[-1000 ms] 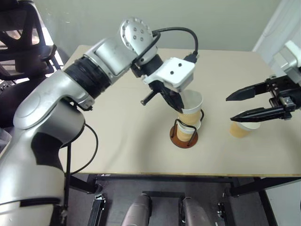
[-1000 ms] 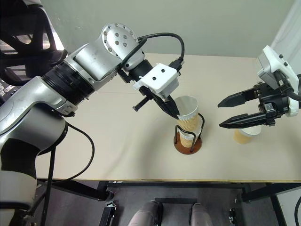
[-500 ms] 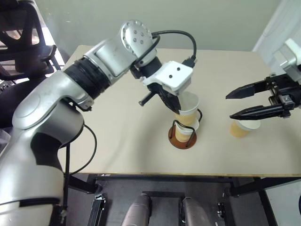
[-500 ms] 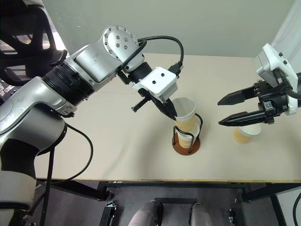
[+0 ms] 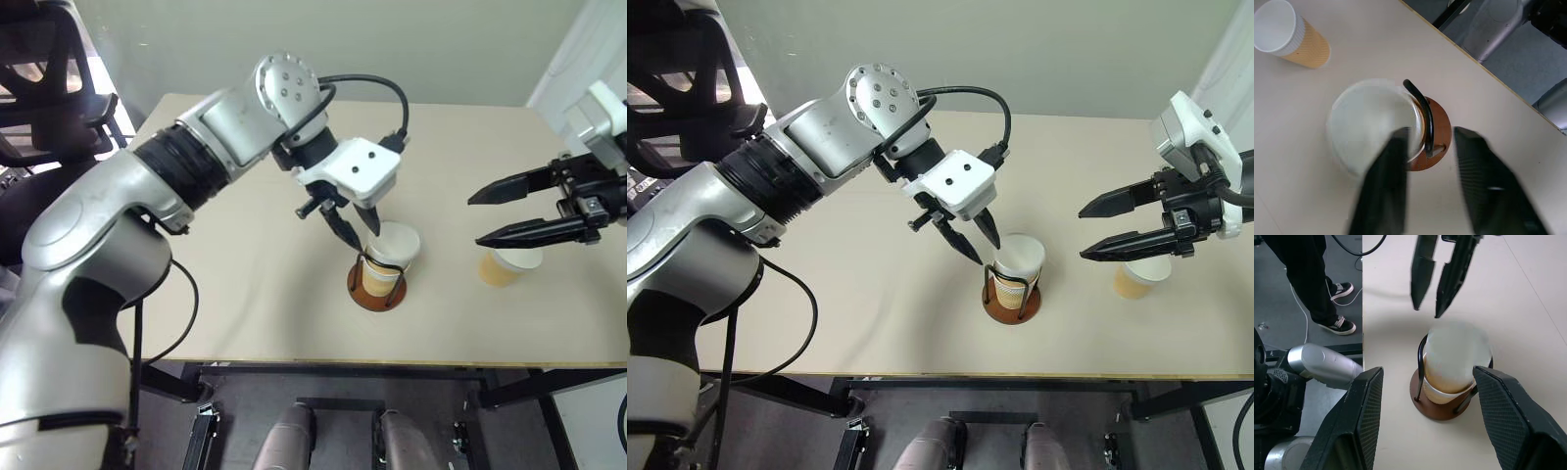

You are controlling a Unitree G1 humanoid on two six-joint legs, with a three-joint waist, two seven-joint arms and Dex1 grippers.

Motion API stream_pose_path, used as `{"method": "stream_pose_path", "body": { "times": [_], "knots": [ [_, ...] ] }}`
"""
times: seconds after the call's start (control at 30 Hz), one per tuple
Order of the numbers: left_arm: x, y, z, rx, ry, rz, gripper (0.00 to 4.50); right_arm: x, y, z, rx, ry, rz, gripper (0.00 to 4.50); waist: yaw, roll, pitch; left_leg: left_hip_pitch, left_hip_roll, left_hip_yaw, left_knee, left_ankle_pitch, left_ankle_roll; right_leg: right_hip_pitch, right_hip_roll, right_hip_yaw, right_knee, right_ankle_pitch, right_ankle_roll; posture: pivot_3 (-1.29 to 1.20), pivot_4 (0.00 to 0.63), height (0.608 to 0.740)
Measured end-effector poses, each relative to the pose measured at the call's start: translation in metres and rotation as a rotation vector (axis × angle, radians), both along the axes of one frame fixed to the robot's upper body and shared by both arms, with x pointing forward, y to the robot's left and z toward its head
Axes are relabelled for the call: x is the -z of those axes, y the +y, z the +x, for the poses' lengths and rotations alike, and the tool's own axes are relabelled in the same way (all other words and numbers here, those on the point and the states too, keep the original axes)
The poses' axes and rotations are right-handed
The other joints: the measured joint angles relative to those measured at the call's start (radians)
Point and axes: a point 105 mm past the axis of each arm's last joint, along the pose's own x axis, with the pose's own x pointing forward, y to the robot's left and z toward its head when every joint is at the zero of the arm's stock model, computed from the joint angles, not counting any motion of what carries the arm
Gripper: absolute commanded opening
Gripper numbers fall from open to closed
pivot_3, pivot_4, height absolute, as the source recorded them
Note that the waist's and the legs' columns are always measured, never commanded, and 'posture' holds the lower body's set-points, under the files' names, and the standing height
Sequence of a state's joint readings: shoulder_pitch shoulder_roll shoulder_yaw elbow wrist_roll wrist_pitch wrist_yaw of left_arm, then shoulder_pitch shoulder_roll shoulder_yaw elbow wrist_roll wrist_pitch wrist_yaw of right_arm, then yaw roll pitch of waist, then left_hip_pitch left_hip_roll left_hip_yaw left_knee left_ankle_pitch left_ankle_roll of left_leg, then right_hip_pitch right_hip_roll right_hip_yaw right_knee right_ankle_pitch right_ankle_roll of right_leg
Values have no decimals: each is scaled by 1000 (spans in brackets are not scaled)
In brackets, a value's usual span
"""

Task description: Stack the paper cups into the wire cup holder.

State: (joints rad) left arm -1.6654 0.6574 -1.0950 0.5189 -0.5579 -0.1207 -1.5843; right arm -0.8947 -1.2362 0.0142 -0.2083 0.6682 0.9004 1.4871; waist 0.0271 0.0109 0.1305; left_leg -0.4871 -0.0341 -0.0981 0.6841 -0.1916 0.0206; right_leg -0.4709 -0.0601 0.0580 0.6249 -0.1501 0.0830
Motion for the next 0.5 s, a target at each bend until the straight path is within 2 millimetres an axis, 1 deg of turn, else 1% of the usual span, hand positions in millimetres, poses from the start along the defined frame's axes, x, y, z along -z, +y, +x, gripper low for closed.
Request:
{"method": "stream_pose_path", "body": {
  "times": [0.07, 0.13, 0.17, 0.27, 0.33, 0.4, 0.5],
  "knots": [
    [0, 0, 0, -1, 1, -1, 3374, 1, 0, 0, 3, 0, -2, 2925, 0, 0, 0, 0, 1, 0, 0, 0, 0, 0, -1, 1, 0, 0, 0, 0, 150, 740],
    [-2, -3, 2, -25, 33, -41, 4262, 3, -1, 1, 7, 0, -4, 2925, 1, 0, 0, 0, 0, 0, 0, 0, 0, 1, -1, 0, 0, 0, 0, 0, 150, 740],
    [-3, -6, 3, -33, 51, -64, 4433, 3, -1, 2, 7, -1, -3, 2925, 1, 0, 0, 0, 0, -1, 1, 0, 0, 1, -1, 1, 0, 0, 0, 0, 150, 740],
    [-17, -20, 6, -61, 134, -221, 4475, 6, 0, 6, 27, -8, 12, 2925, 2, 0, 0, 0, 0, 0, 2, 0, 0, 1, -2, 1, 0, 1, 2, 0, 150, 740],
    [-32, -23, 10, -93, 174, -329, 4475, 10, -1, 10, 62, -5, 25, 2925, 1, 0, 0, 0, 0, 0, 1, 1, 1, 1, -2, 1, 0, 2, 2, 0, 150, 740],
    [-48, -15, 17, -159, 215, -431, 4475, 16, -4, 14, 94, 4, 32, 2925, 0, 0, 0, 1, 0, 2, 0, 1, 1, 1, -1, 1, 0, 2, 2, 0, 150, 740],
    [-61, 1, 23, -239, 290, -529, 4475, 30, -14, 20, 142, -10, -12, 2925, -2, 0, 0, 2, 1, 2, -1, 1, 1, 1, 0, 1, 0, 1, 2, 0, 150, 740]
  ]
}}
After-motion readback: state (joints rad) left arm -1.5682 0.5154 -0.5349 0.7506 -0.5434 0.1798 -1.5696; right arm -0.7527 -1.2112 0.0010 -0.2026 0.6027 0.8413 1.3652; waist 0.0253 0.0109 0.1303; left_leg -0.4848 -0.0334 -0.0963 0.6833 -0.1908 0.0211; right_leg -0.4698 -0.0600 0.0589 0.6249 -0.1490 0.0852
